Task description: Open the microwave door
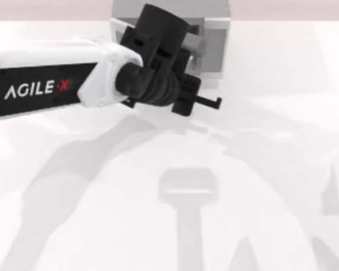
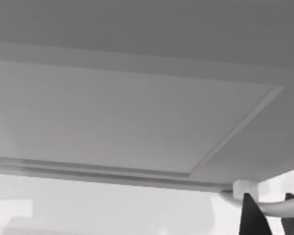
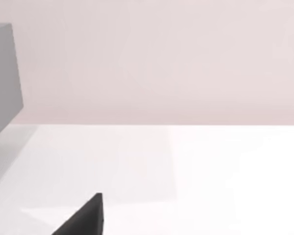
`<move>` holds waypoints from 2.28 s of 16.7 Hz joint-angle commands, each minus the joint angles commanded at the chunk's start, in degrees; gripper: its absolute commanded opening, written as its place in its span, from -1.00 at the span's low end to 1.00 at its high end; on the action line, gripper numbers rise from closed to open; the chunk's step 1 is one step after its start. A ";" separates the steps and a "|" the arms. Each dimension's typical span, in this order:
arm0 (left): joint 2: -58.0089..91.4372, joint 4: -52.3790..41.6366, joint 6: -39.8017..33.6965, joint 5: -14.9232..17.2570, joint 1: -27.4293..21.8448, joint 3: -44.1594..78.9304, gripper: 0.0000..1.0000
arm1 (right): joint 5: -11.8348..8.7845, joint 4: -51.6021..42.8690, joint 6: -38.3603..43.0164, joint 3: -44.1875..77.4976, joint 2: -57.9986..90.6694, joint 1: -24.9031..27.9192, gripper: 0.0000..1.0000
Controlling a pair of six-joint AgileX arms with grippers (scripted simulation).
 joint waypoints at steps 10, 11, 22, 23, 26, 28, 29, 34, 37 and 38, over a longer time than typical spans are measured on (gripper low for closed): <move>-0.86 0.43 1.25 1.42 0.30 -1.02 -1.00 | 0.00 0.00 0.00 0.00 0.00 0.00 1.00; -1.13 0.57 1.84 1.75 0.53 -1.39 -1.00 | 0.00 0.00 0.00 0.00 0.00 0.00 1.00; -1.32 0.64 2.40 2.06 0.80 -1.86 -1.00 | 0.00 0.00 0.00 0.00 0.00 0.00 1.00; -1.32 0.64 2.40 2.06 0.80 -1.86 -1.00 | 0.00 0.00 0.00 0.00 0.00 0.00 1.00; -1.32 0.64 2.40 2.06 0.80 -1.86 -1.00 | 0.00 0.00 0.00 0.00 0.00 0.00 1.00; -1.32 0.64 2.40 2.06 0.80 -1.86 -1.00 | 0.00 0.00 0.00 0.00 0.00 0.00 1.00; -1.32 0.64 2.40 2.06 0.80 -1.86 -1.00 | 0.00 0.00 0.00 0.00 0.00 0.00 1.00; -1.32 0.64 2.40 2.06 0.80 -1.86 -1.00 | 0.00 0.00 0.00 0.00 0.00 0.00 1.00; -1.23 0.59 2.04 2.57 0.29 -1.74 -1.00 | 0.00 0.00 0.00 0.00 0.00 0.00 1.00; -1.29 0.59 2.22 2.67 0.38 -1.90 -1.00 | 0.00 0.00 0.00 0.00 0.00 0.00 1.00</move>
